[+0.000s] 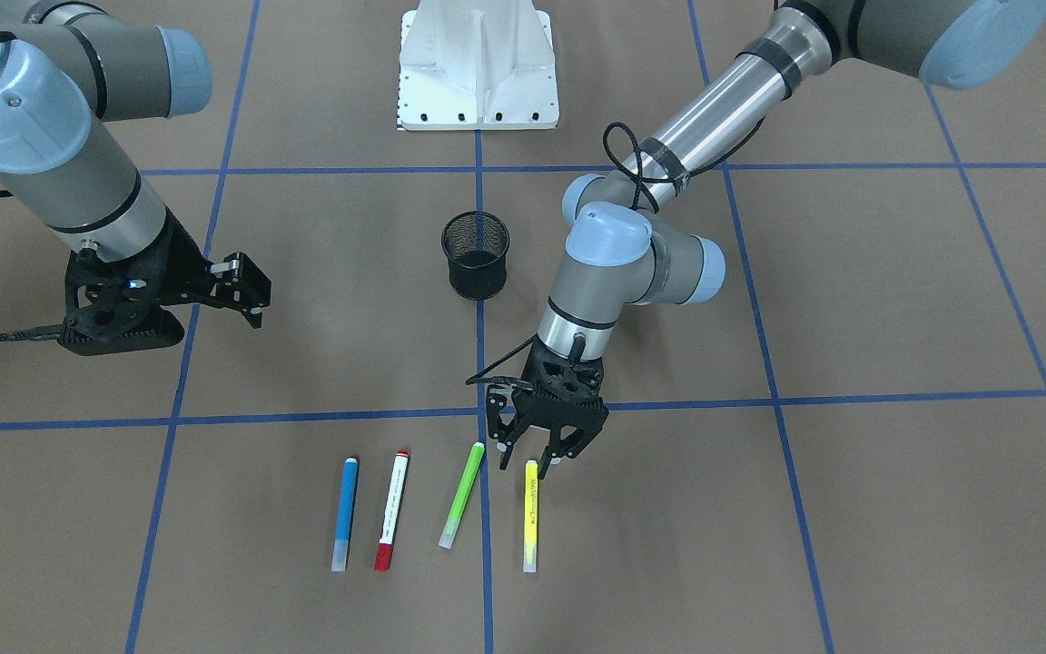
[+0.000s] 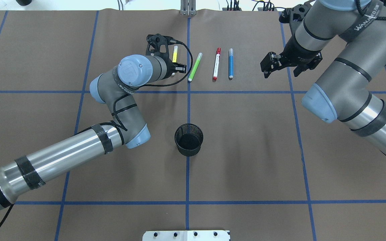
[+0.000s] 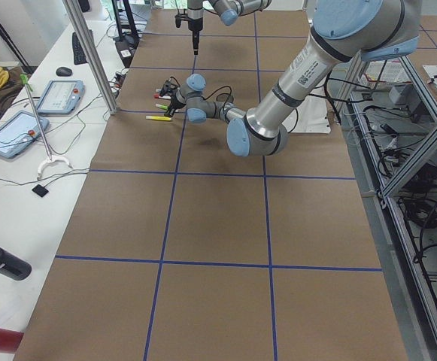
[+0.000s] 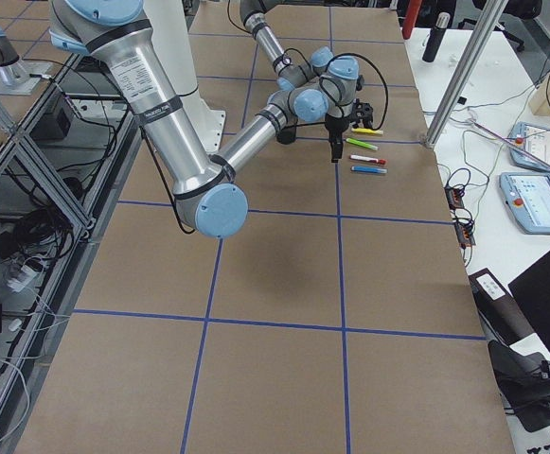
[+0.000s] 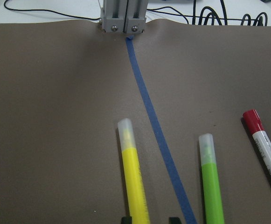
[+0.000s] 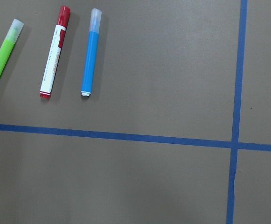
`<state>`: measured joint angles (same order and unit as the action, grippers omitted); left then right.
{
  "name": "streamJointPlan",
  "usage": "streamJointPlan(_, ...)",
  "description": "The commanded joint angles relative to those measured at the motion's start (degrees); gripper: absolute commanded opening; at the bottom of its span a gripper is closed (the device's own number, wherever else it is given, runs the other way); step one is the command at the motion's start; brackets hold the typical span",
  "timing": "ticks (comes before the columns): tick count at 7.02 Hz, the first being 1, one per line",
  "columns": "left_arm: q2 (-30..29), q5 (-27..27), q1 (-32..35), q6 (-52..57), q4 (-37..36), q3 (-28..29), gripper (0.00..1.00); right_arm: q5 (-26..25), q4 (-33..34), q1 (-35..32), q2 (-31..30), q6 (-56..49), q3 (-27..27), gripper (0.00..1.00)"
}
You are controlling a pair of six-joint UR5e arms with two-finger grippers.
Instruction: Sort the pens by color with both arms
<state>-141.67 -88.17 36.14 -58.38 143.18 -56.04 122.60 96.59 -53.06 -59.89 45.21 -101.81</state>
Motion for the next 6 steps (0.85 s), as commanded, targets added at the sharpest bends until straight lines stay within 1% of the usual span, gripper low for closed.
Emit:
streamJointPlan(1,0.4,-3.8,1.9,1.0,-3.1,-2.9,1.0,-0.3,0.1,-2.9,-0.1,-3.8,0.6,0.99)
streamJointPlan(2,1.1,-11.1,4.7,2.3,-11.8,-7.3,1.0,0.1,0.1,-5.4,-1.0,-7.6,1.5,0.99)
streamJointPlan(3,3.1,-15.8,7.2,5.5,-20.8,-13.7,1.0,0.8,0.3,-8.3,-2.1,-12.6,2.2,0.99)
streamJointPlan(4,6.5,-19.3,9.6,10.4,-30.3,-21.4,1.0,4.3,0.2,-12.1,-3.9,-18.4,3.7,0.99)
streamJointPlan(5,10.8,-24.0,12.8,16.0,-39.4,-29.4,1.0,6.8,0.3,-16.7,-6.0,-26.8,5.3,0.99)
streamJointPlan(6,17.1,-28.4,16.2,21.1,-44.0,-36.9,1.0,8.0,0.4,-21.1,-8.8,-34.8,6.4,0.99)
